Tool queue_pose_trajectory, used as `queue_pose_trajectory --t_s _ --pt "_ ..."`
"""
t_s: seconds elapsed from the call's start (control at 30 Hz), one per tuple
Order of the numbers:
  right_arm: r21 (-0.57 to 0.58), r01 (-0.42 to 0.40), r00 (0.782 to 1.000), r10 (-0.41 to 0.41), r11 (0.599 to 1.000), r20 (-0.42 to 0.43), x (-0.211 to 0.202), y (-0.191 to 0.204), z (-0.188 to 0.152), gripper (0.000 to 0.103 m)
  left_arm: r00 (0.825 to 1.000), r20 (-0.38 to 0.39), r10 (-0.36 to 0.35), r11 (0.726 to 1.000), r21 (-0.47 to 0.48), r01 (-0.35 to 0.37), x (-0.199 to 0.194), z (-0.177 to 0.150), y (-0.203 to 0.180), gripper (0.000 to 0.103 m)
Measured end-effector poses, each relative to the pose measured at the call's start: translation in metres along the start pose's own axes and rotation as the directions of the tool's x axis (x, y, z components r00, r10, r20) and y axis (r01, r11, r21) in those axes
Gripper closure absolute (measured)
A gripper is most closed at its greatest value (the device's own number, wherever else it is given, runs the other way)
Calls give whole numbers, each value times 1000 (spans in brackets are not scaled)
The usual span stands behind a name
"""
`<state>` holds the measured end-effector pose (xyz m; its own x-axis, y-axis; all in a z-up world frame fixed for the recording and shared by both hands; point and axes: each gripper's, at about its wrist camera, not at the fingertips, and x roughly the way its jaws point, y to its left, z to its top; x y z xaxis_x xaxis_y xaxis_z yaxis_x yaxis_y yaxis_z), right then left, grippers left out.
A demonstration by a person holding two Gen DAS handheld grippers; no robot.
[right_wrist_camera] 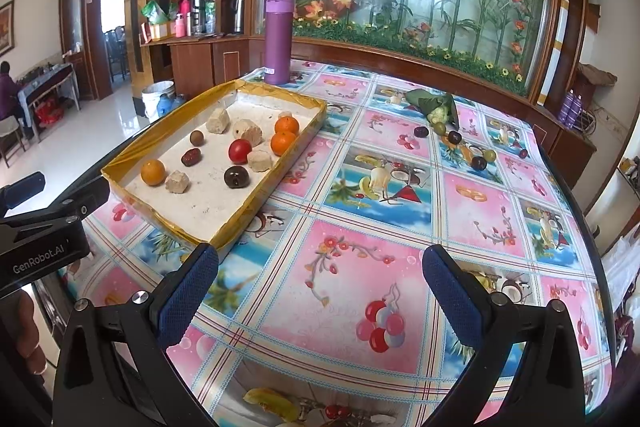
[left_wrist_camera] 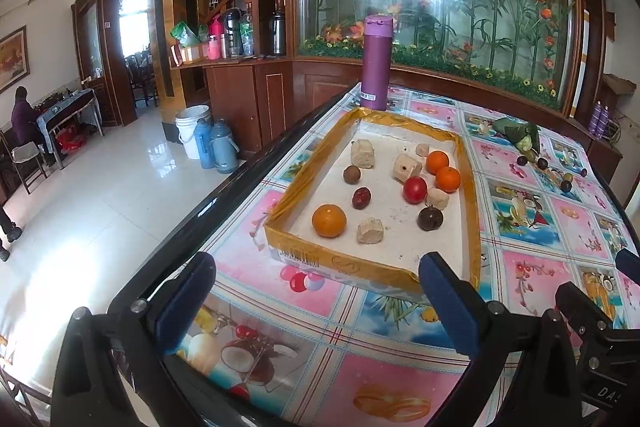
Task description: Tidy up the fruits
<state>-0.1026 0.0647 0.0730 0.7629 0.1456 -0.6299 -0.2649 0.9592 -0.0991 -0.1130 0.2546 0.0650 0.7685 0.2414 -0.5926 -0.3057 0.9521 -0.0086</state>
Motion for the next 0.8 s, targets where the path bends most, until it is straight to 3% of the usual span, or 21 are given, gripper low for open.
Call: queue_pose_trajectory --t_s 0.8 --pt "15 11 1000 -11 1000 -10 6 -9 2 0 998 28 -55 998 0 55 -4 3 -4 0"
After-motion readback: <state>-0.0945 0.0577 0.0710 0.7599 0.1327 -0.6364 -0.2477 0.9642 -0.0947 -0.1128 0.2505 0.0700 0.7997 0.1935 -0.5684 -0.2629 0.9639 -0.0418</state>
